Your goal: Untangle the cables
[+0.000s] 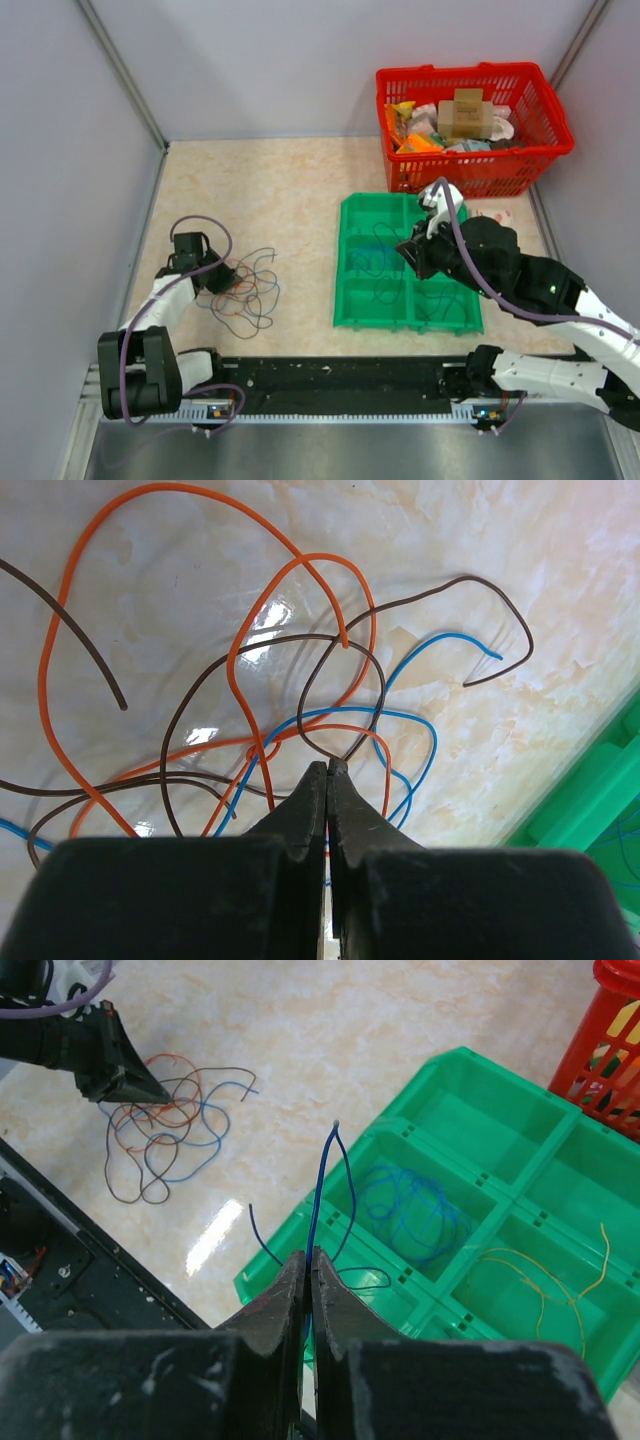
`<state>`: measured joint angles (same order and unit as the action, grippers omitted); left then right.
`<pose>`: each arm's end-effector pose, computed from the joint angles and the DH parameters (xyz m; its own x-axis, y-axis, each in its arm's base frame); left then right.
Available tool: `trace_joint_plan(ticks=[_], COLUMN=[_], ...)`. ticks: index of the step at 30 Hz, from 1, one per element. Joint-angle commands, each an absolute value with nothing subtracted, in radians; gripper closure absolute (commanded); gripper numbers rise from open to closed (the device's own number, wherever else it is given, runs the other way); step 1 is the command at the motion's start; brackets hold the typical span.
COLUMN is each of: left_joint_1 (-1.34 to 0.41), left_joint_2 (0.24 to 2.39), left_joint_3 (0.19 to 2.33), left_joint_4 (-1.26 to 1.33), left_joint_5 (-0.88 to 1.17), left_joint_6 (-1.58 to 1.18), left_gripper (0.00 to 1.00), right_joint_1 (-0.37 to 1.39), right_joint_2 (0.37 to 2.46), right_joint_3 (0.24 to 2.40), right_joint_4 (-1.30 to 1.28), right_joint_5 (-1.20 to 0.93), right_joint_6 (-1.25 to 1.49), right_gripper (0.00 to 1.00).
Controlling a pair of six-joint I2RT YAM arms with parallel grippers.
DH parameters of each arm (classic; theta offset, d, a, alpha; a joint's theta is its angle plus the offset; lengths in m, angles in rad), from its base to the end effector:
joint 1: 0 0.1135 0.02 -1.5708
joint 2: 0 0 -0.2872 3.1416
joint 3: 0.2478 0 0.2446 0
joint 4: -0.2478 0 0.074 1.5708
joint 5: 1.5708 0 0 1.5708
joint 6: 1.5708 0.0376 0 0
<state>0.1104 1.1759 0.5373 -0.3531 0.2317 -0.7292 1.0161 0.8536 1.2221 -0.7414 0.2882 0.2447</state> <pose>0.1960 0.0130 0.1929 -0.6321 -0.7225 -0.2801 -0.5411 0.6703 -0.5080 0.0793 0.1077 0.4312 -0.3498 -0.1236 -0.9286 -0.6090 0.7833 0.1252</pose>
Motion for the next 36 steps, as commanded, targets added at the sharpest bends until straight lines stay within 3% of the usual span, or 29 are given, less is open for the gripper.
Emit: trace_joint_plan(ticks=[1, 24, 36], left_joint_1=[0.114, 0.114, 0.114], left_joint_2=[1.151, 1.152, 1.173], left_joint_3=[0.568, 0.583, 0.624], left_joint_4=[-0.348, -0.359, -0.416], left_joint_5=[0.238, 0.241, 0.201], left_joint_6=[-0.712, -0.710, -0.689], left_gripper=[1.00, 1.00, 1.00], right_joint_1=[1.008, 0.989, 0.867], right_joint_2=[0.859, 0.885, 0.983], right_joint_3=[1.221, 1.149, 0.931], right_joint_4=[-0.695, -0.687, -0.673], right_joint_5=[0.347, 0.373, 0.298], right_joint_6=[0.268, 0.271, 0.511], right_gripper=[1.00, 1.00, 1.00])
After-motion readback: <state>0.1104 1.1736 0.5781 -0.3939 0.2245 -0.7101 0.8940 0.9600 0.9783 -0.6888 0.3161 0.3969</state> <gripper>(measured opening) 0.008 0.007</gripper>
